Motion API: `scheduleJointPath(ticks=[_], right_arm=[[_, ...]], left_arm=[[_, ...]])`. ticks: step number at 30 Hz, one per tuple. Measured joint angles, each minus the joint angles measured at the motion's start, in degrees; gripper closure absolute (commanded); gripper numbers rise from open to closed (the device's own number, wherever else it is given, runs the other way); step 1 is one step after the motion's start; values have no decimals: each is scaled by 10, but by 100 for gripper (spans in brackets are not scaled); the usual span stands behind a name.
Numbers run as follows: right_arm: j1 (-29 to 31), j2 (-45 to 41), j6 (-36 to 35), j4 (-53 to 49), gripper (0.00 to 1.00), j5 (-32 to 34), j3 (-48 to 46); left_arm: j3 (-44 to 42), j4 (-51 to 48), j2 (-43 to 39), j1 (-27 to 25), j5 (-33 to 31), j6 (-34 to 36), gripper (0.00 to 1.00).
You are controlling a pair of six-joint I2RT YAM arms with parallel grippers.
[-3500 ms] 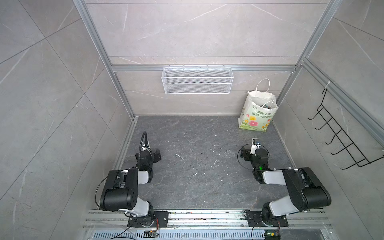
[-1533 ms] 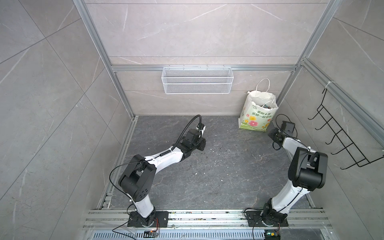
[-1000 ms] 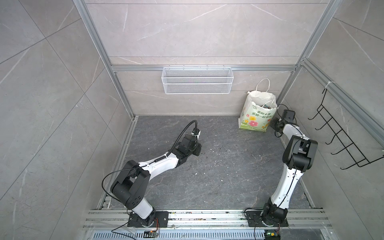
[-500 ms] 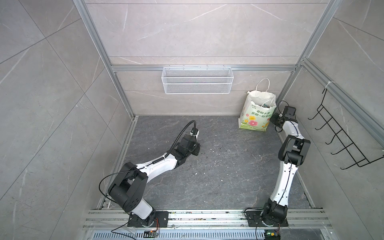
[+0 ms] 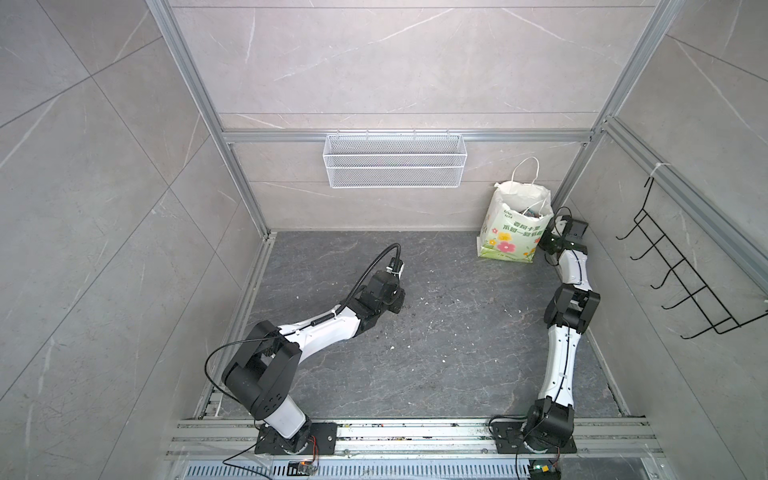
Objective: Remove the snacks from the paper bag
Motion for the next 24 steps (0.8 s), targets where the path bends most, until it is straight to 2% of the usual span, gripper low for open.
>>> scheduleJointPath(ticks=[9,17,20,24], right_arm=[[5,32,86,97,72,-70,35],[29,42,96,139,70,-120,35],[45,42,98,153,68,-154,32],[67,42,103,173,69,-213,30]], left_arm=[[13,19,5,0,3,16,84],[14,36,5,0,3,37,83],[14,37,5,0,2,42,83],[-2,57,-7,0,-5,47,81]])
